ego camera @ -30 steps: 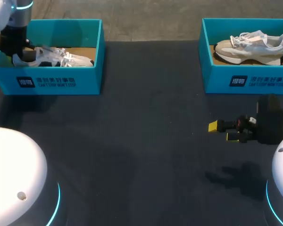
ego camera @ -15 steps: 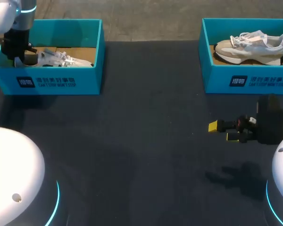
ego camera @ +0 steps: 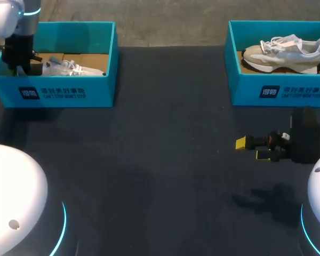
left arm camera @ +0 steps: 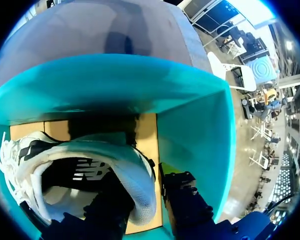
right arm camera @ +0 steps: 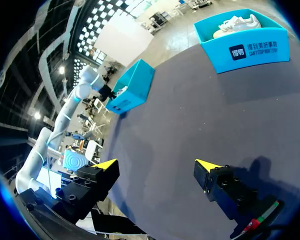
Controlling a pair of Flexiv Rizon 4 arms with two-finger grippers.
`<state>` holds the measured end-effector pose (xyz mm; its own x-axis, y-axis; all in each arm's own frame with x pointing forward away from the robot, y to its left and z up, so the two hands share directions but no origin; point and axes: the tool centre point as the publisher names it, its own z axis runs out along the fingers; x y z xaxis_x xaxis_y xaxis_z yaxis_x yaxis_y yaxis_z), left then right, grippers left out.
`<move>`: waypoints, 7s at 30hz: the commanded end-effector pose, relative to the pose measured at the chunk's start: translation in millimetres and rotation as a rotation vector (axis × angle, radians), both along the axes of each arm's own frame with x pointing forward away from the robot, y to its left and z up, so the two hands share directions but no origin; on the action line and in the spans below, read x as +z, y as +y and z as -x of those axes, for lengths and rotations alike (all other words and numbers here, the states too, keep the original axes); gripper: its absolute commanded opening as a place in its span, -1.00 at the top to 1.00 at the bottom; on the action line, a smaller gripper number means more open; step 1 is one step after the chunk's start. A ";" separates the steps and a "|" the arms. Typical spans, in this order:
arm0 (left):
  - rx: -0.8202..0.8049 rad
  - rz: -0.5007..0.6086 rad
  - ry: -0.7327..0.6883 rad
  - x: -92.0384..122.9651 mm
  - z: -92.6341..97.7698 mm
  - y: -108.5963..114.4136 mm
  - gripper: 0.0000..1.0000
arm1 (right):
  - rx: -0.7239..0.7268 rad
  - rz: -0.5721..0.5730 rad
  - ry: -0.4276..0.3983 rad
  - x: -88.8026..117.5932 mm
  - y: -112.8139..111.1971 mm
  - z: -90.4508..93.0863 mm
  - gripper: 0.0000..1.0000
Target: Take the shoe out of the shoebox, open the shoe tongue, remove and reinsert the insole, then place the shoe into the shoebox
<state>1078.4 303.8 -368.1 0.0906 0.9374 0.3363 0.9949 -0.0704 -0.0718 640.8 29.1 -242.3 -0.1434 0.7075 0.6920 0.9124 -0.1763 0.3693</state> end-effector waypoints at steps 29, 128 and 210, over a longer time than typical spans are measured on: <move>-0.115 0.147 -0.102 82.1 5.6 -10.6 -1.00 | -0.002 0.000 -0.002 2.0 -1.4 3.3 -1.00; -0.039 0.202 -0.193 139.6 -3.9 3.1 -1.00 | -0.285 0.744 0.155 66.7 -206.8 -362.6 -1.00; -0.039 0.202 -0.193 139.6 -3.9 3.1 -1.00 | -0.468 0.907 0.424 -51.4 -363.7 -495.4 0.04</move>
